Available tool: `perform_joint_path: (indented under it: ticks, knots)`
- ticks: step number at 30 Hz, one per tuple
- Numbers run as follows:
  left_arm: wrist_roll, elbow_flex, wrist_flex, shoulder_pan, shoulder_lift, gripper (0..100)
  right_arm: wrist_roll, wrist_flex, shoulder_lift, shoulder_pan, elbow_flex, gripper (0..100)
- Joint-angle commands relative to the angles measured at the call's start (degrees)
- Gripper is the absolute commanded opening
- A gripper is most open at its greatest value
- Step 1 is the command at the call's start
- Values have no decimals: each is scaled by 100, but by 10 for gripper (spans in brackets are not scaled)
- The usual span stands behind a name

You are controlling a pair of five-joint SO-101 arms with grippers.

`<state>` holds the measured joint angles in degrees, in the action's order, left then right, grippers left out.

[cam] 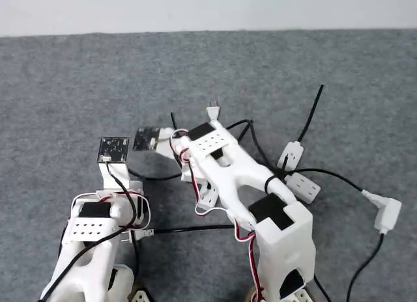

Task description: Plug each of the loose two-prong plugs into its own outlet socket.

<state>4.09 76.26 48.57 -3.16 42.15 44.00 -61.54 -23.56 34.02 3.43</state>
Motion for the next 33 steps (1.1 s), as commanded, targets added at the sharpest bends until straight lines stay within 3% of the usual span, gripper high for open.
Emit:
perform_joint_path:
  ticks: [1,5,7,12,16,22,29,33]
  knots:
    - [-53,-66,-158,-53,132,17,-1503,-479,646,-171,-554,9]
    - [-26,-66,-176,-18,132,18,-4105,-769,954,-347,-677,9]
    - [-18,-66,-273,-9,97,19,-5046,-866,910,-418,-677,9]
    - [615,-84,-580,176,79,19,-5934,-708,286,-391,-721,9]
    - [862,-84,-589,589,79,42,-6040,-259,-189,-268,-844,30]
    - [870,-57,-589,633,79,207,-5582,-752,-418,-286,-1635,187]
    - [818,-259,-580,18,132,213,-5081,-1780,-418,-268,-2655,94]
    - [404,-303,-580,-290,132,213,-5029,-1886,-453,-286,-2699,9]
